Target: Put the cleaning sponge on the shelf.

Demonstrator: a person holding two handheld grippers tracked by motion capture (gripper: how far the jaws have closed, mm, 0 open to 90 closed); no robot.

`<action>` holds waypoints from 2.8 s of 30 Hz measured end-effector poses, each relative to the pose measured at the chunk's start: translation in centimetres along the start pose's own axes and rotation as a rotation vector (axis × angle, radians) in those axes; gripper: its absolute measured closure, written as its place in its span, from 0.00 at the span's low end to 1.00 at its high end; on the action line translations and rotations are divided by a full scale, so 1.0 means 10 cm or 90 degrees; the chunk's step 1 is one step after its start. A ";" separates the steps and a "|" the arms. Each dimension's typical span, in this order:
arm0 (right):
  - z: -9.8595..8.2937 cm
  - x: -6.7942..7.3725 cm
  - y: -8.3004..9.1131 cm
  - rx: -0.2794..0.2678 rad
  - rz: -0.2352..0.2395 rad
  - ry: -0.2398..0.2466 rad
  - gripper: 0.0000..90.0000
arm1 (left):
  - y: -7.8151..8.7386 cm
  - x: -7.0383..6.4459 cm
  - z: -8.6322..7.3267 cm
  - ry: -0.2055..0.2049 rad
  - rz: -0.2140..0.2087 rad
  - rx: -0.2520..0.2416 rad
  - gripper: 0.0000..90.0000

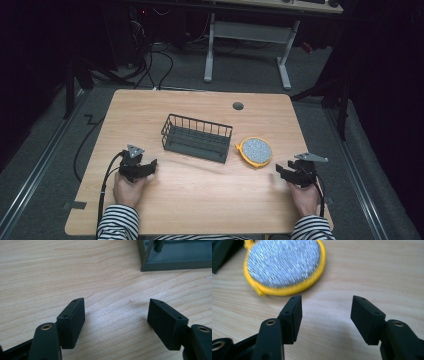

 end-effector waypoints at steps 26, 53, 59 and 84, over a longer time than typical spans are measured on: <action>0.66 0.07 -0.39 0.066 0.019 0.034 0.53 | 0.00 0.01 0.00 0.007 0.002 0.000 0.34; 0.57 -0.04 -0.62 0.101 0.080 -0.029 0.62 | 0.00 0.01 0.00 0.005 0.003 -0.001 0.33; 0.57 -0.04 -0.62 0.107 0.095 -0.023 0.74 | 0.00 0.01 0.00 0.005 0.003 0.000 0.33; 0.65 -0.03 -0.57 0.058 0.069 -0.027 0.93 | -0.01 0.01 0.01 0.006 0.001 0.000 0.34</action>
Point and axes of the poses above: each handheld gripper's, and its own axes: y roughly backward along the jaws, z roughly out of its top, x roughly to its left, the point moved 4 cm from there along -y, roughly forward along the jaws, and after that the axes turned 7 degrees about z, right-handed, at the moved point
